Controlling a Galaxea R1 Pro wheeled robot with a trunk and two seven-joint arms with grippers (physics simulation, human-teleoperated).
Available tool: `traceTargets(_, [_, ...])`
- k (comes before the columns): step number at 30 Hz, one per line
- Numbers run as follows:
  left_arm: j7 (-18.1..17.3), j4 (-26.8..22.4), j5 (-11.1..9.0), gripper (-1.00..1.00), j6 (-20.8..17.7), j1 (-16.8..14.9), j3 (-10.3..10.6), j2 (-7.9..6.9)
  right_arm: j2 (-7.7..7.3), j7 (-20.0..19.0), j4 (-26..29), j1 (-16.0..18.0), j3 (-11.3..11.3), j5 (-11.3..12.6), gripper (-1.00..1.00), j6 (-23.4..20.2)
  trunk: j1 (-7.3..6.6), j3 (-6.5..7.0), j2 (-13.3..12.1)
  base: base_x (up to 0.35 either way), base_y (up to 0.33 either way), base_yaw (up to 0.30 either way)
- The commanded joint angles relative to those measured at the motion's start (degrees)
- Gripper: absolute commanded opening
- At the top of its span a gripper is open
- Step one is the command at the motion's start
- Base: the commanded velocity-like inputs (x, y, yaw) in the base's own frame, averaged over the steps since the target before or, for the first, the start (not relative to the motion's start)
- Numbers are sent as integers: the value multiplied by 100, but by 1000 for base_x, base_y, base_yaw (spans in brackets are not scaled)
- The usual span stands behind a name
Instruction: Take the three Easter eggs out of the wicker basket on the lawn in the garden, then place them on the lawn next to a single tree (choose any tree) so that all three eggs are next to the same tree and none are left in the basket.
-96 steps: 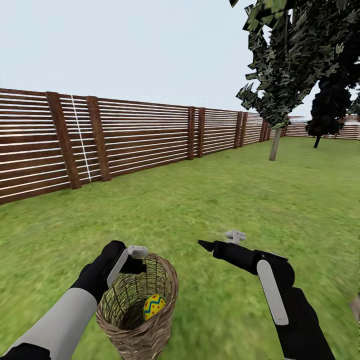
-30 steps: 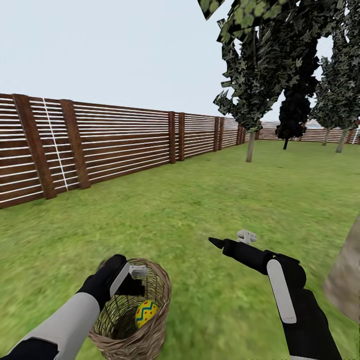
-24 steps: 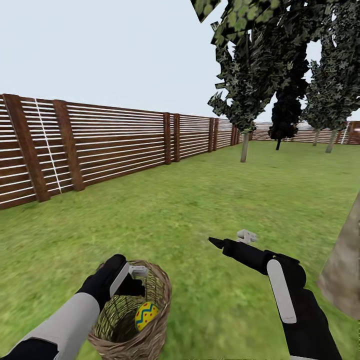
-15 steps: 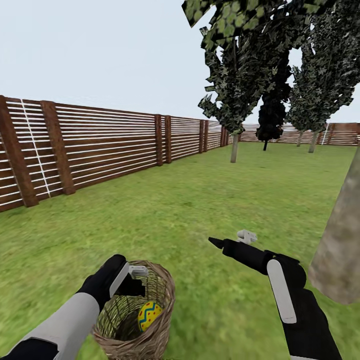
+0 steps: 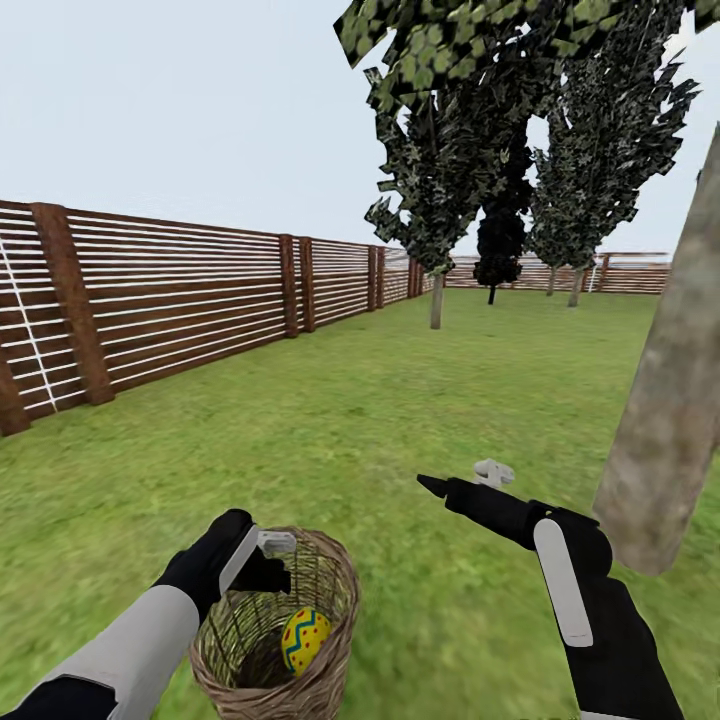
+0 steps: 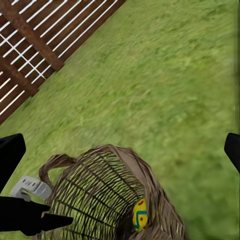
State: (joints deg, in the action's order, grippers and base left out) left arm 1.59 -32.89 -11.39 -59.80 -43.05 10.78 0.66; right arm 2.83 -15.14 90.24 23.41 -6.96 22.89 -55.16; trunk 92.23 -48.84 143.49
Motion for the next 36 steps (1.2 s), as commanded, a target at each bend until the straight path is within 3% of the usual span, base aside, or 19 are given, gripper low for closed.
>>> traceTargets(1, [17, -7, -31, 100, -20, -2, 24, -5, 7, -59, 2, 6, -15, -48, 100, -30, -1, 0, 3, -2, 68, -216])
traceTargets(19, [15, -7, -40, 100, -20, 2, 38, -5, 7, -59, 2, 6, -15, -48, 100, -30, -1, 105, 3, 0, 61, -187])
traceTargets(36, [6, -7, -45, 100, -20, 6, 41, -6, 7, -59, 2, 6, -15, -48, 100, -30, -1, 229, 3, 0, 198, -129])
